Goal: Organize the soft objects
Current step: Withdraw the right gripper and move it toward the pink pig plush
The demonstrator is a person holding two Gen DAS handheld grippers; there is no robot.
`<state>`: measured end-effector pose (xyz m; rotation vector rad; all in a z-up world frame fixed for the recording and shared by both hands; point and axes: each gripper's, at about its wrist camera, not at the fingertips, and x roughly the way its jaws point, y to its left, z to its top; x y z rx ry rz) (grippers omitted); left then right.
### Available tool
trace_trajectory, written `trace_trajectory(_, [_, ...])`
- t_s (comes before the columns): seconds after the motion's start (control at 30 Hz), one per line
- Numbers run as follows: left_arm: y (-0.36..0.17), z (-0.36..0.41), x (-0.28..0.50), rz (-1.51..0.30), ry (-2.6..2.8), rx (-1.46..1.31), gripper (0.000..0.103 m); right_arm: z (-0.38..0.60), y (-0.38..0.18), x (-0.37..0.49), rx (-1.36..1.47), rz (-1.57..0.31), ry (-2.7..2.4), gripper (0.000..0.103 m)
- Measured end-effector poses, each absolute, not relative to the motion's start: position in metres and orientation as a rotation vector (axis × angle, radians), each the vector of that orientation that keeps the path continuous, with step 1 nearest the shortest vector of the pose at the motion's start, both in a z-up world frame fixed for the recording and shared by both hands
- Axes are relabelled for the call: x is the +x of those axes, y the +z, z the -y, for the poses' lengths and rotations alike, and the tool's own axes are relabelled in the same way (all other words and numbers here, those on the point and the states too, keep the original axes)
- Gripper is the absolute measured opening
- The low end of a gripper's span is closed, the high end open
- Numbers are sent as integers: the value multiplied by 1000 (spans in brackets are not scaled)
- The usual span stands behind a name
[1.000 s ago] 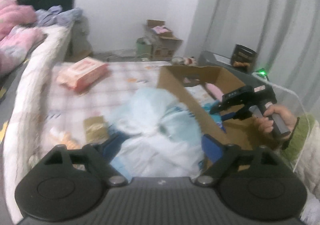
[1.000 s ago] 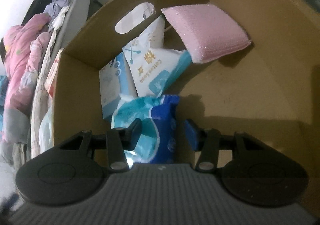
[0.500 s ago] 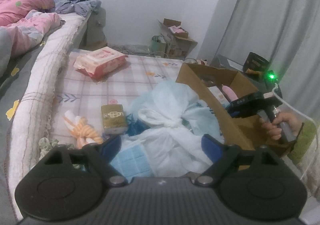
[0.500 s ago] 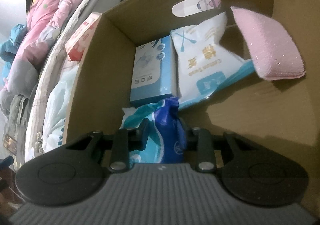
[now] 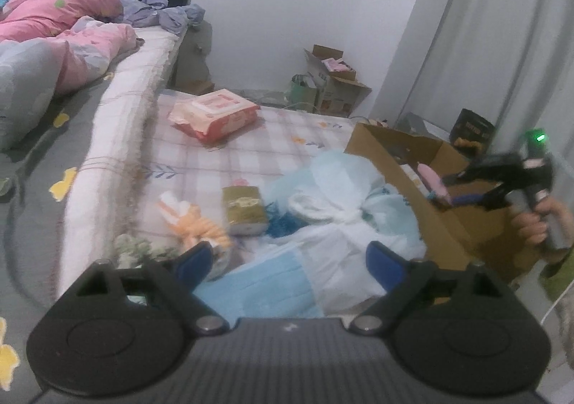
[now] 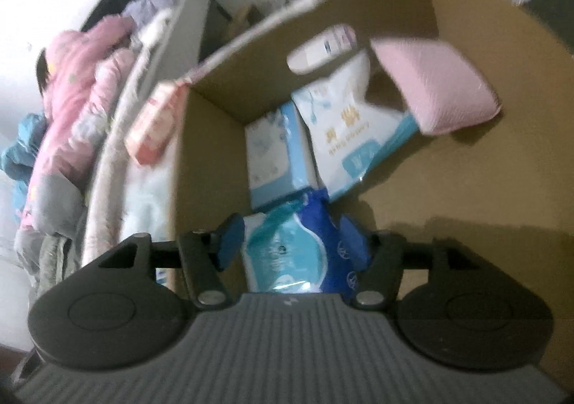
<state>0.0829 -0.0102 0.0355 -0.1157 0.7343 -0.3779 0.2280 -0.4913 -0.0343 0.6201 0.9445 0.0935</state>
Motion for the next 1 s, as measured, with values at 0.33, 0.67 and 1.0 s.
trace_trajectory(0.33, [31,-16,57,-737,-354,-77,94,448,34,146,554,-810,174,74])
trace_trajectory(0.67, [12,-35,30,-758,-335,-54,94,363,42,120,560,-830,376,74])
trace_trajectory(1.0, [-10,-38,18,-786,-338,-40,94,275,15,130,565,-957,534,74])
